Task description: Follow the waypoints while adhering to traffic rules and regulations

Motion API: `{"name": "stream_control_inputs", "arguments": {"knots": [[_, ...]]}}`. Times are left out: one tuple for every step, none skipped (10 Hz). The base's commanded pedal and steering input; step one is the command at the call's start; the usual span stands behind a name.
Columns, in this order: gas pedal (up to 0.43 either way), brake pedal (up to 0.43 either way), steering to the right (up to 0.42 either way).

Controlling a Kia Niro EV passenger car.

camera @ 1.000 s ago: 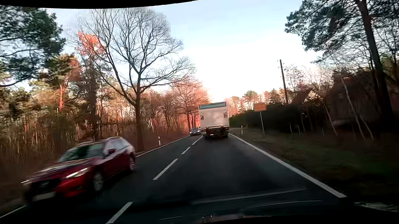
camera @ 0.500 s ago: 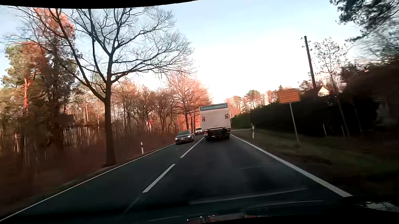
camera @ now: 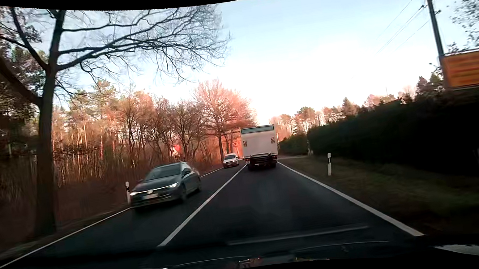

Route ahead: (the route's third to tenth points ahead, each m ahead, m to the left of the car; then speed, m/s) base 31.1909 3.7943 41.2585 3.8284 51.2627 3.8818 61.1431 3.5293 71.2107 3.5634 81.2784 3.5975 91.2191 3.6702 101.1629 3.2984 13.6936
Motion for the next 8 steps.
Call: {"name": "stream_control_inputs", "arguments": {"knots": [[0.110, 0.000, 0.004], [0.110, 0.000, 0.003], [0.110, 0.000, 0.003], [0.098, 0.000, 0.003], [0.098, 0.000, 0.003], [0.098, 0.000, 0.003], [0.098, 0.000, 0.001], [0.087, 0.000, -0.001]]}}
